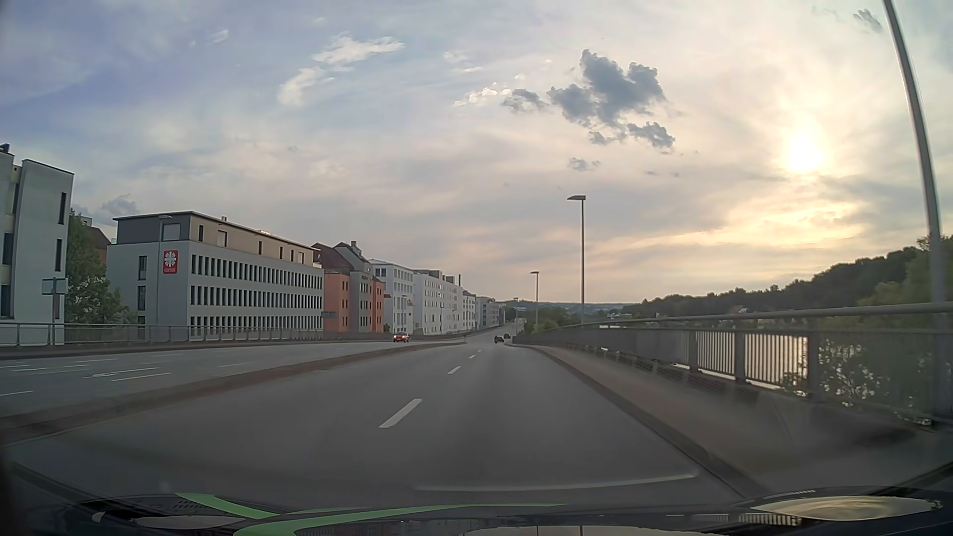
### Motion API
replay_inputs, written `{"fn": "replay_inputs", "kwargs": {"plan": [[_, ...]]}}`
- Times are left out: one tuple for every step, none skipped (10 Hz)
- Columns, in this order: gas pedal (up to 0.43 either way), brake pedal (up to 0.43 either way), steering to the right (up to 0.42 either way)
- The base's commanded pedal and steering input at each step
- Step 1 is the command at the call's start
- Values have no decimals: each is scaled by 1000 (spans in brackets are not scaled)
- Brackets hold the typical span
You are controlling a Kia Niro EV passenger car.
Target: Follow the waypoints while adhering to traffic rules and regulations
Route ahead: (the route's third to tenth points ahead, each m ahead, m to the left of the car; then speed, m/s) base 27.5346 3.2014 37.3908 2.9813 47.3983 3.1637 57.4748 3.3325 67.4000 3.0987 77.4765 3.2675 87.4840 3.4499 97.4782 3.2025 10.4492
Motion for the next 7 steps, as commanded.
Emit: {"fn": "replay_inputs", "kwargs": {"plan": [[339,0,5],[339,0,4],[339,0,4],[339,0,3],[331,0,3],[319,0,3],[319,0,2]]}}
